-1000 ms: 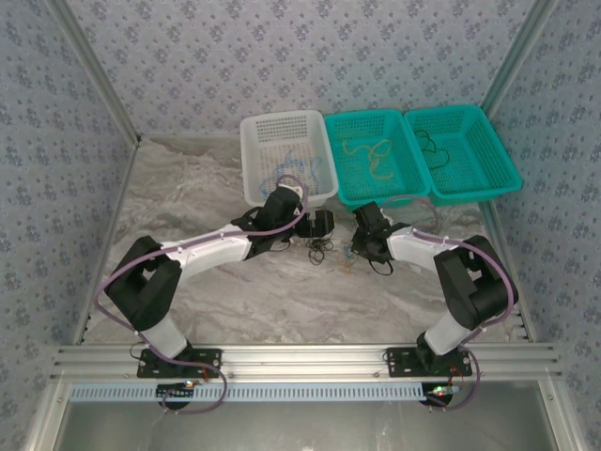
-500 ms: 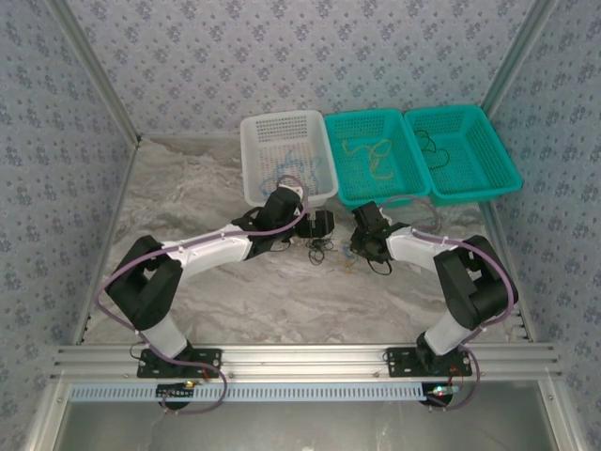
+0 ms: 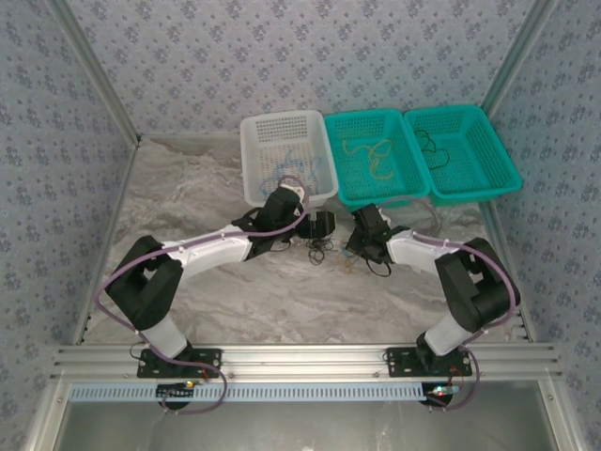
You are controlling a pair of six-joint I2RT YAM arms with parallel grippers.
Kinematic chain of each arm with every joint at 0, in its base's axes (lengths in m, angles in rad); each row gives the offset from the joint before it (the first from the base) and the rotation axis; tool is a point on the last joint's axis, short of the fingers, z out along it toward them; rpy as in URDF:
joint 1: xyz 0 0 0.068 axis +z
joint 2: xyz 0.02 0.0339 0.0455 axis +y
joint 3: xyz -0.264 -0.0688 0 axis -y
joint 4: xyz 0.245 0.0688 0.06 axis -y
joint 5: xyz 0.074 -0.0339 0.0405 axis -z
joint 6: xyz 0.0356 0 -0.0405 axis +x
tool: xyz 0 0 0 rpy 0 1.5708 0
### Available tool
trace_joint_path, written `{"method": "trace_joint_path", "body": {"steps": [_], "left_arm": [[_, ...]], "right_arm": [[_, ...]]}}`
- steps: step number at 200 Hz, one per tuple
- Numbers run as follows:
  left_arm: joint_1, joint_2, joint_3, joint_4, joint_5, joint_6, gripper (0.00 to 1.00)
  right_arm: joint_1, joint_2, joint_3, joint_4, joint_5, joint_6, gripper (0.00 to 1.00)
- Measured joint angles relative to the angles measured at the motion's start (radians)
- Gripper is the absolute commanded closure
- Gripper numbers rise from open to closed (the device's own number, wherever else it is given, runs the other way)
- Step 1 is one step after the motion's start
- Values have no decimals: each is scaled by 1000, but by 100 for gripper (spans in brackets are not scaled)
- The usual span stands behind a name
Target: Untangle the cables
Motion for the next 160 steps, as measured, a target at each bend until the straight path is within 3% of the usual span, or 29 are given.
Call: {"method": "trace_joint_path", "body": {"steps": [67, 122, 160], "left_arm": [[0, 0, -48, 111, 139, 146, 1], [0, 0, -76, 222, 267, 211, 3], [0, 0, -76, 248, 290, 249, 7]], "right_arm": [[0, -344, -108, 163, -57, -176, 100], [0, -387, -119, 218, -208, -264, 100], [-2, -390, -116, 216, -258, -271, 100]]}}
